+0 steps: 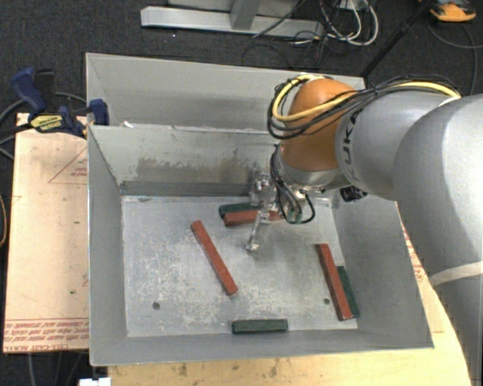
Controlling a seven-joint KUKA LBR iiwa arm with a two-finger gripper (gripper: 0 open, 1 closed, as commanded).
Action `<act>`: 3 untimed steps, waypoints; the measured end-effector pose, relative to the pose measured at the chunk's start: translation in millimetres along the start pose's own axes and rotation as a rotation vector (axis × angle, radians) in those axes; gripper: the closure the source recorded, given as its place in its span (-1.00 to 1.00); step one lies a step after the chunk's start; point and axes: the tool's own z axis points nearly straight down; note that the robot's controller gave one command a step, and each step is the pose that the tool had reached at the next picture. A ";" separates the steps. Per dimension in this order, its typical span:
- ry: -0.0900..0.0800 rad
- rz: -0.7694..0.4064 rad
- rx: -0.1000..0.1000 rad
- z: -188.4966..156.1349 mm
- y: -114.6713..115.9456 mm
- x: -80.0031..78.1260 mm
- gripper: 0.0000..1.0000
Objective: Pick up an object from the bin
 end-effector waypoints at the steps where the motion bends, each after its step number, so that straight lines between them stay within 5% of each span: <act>1: -0.010 0.000 -0.002 -3.5 0.4 -2.6 1.00; 2: -0.014 -0.002 -0.003 -88.2 1.4 -5.1 1.00; 3: -0.006 -0.003 -0.001 -90.6 1.8 -5.7 1.00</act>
Offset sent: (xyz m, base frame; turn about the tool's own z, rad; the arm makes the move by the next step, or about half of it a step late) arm 0.0000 0.0000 0.0000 0.0000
